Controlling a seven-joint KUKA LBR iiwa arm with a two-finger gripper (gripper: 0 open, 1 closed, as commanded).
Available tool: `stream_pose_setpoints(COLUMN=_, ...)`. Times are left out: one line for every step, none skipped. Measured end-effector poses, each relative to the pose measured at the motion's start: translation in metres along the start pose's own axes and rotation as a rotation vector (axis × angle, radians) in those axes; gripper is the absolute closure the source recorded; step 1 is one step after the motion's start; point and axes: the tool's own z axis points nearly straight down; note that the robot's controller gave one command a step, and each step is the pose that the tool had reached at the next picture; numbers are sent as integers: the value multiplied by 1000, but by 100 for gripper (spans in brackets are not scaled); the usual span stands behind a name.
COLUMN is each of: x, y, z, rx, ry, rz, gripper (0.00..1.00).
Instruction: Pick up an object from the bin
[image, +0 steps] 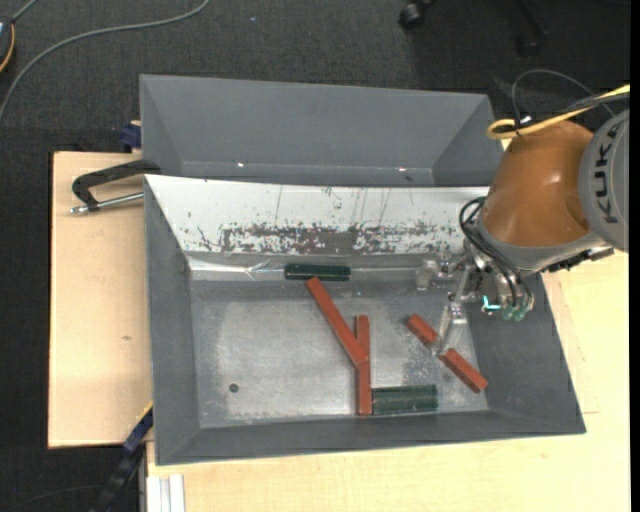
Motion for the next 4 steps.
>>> stream_pose_setpoints(x=16, y=-28, z=68, rx=0, ry=0, rz=-75, gripper=0)
stream_pose_setpoints(x=13, y=-25, z=64, rx=-2, ry=-9, rz=-77, gripper=100)
stream_pose_setpoints(x=42, y=-33, z=-55, rx=4, ry=-20, rz=-37, gripper=100)
stream_pose_setpoints(x=56, y=-41, z=-161, rx=6, ry=-22, rz=-95, gripper=100)
